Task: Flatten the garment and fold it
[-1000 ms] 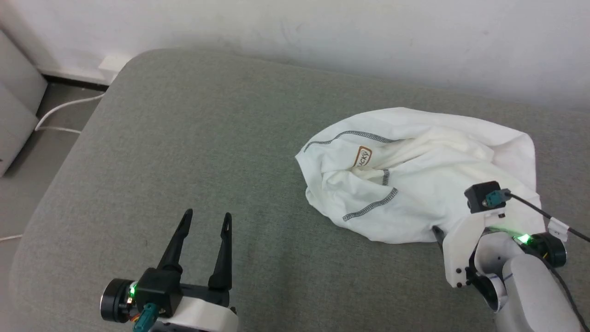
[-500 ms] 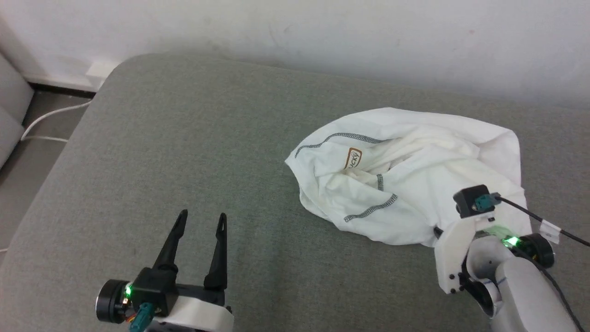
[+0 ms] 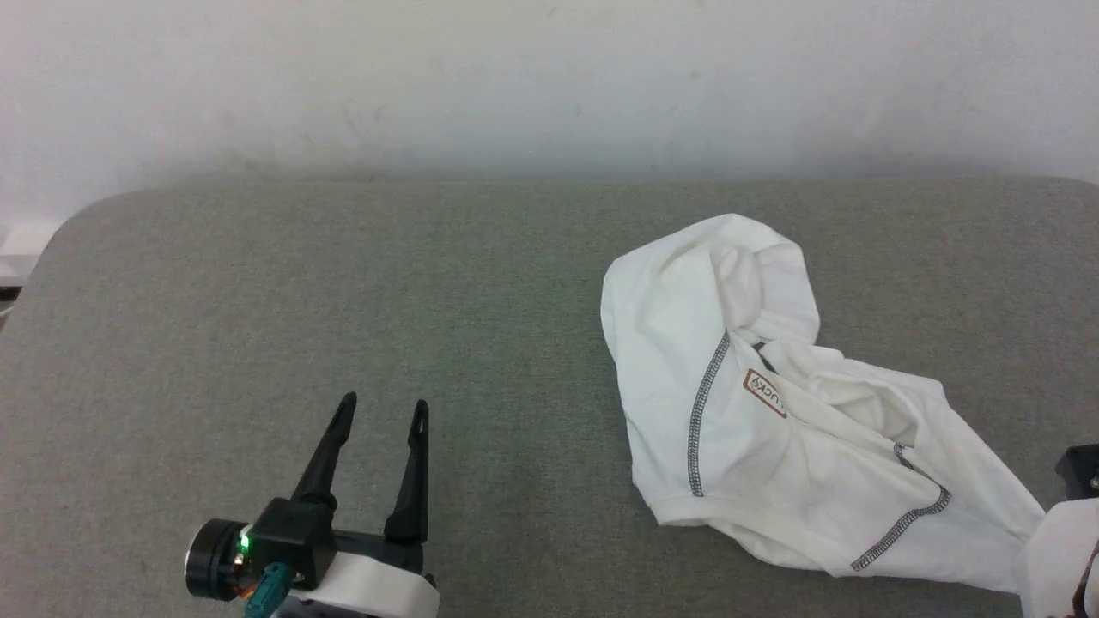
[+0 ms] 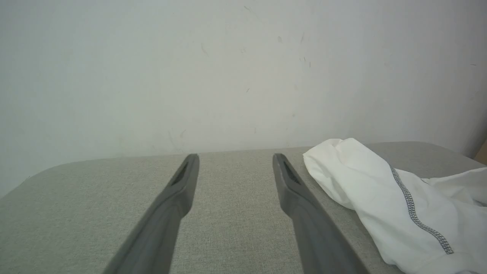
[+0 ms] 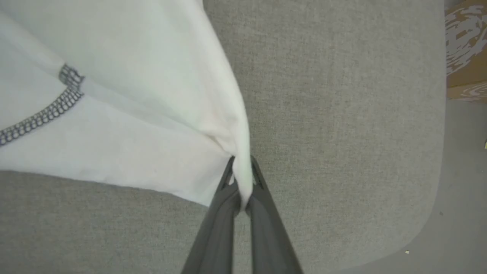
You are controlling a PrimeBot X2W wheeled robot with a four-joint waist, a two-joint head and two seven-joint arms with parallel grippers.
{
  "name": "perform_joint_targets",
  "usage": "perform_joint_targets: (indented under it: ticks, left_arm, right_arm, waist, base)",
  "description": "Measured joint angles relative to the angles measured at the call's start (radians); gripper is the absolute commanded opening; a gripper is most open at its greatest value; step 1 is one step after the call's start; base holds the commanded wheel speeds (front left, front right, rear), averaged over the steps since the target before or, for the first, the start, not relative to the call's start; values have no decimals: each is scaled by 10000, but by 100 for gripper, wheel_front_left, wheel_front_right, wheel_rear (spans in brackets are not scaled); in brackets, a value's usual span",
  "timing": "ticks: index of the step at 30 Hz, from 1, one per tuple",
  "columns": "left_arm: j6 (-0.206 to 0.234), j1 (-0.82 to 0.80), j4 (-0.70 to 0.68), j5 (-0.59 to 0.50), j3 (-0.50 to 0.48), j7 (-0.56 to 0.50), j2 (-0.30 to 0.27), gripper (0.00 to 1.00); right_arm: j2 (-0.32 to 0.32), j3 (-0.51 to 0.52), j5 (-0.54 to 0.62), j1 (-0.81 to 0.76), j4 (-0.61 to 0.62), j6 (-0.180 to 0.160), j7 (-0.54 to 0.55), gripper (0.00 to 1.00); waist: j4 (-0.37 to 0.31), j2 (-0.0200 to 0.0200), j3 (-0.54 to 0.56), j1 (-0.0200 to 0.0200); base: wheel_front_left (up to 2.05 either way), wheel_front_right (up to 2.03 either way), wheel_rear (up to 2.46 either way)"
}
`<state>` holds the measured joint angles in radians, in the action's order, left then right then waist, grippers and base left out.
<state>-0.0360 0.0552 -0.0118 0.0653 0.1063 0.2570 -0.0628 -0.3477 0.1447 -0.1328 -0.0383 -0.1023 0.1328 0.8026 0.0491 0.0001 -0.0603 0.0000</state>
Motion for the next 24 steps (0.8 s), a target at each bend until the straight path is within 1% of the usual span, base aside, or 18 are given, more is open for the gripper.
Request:
perform_joint_targets:
  ticks: [1, 2, 4, 7, 10, 12, 16, 19, 24]
  left_arm:
    - [-46, -18, 46, 0, 46, 0, 8, 100]
    - [-86, -31, 115, 0, 96, 0, 13, 100]
    - [-165, -96, 290, 2, 222, 0, 35, 100]
    - [-265, -323, 545, 46, 374, 0, 63, 100]
    - [-422, -520, 920, 184, 531, 0, 69, 100]
    - [-533, -656, 1360, 364, 690, 0, 69, 100]
    - [-706, -1122, 2428, 677, 1197, -88, 75, 100]
    - [-786, -1796, 3170, 878, 1565, -813, 90, 100]
    - [-794, -3048, 4172, 1308, 1814, -2220, 107, 100]
  right_arm:
    - [38, 54, 33, -105, 65, 0, -25, 0]
    - [94, 52, 136, -148, 107, 0, -140, 100]
    - [376, -10, 282, -108, 207, -2, -690, 100]
    - [1039, -242, 282, 155, 288, 0, -1772, 100]
    - [1342, -288, 573, 551, 554, 0, -2752, 100]
    - [1475, -345, 815, 690, 959, 0, -3196, 100]
    - [1971, -665, 947, 887, 2013, 0, -4149, 100]
    - [2130, -706, 1101, 973, 2428, 0, -4895, 100]
    - [2382, -738, 1517, 985, 2366, 0, -5921, 100]
  waist:
    - [-131, 0, 16, 0]
    - [-256, 0, 27, 0]
    - [-494, 0, 33, 0]
    - [-805, 0, 11, 0]
    - [-1070, 0, -28, 0]
    - [-1224, 0, -68, 0]
    - [-1518, 0, -193, 0]
    - [-1706, 0, -361, 0]
    - [-2029, 0, -732, 1]
  base:
    - [0, 0, 0]
    - [0, 0, 0]
    - [0, 0, 0]
    - [0, 0, 0]
    - [0, 0, 0]
    - [0, 0, 0]
    - [0, 0, 0]
    - [0, 0, 0]
    - [0, 0, 0]
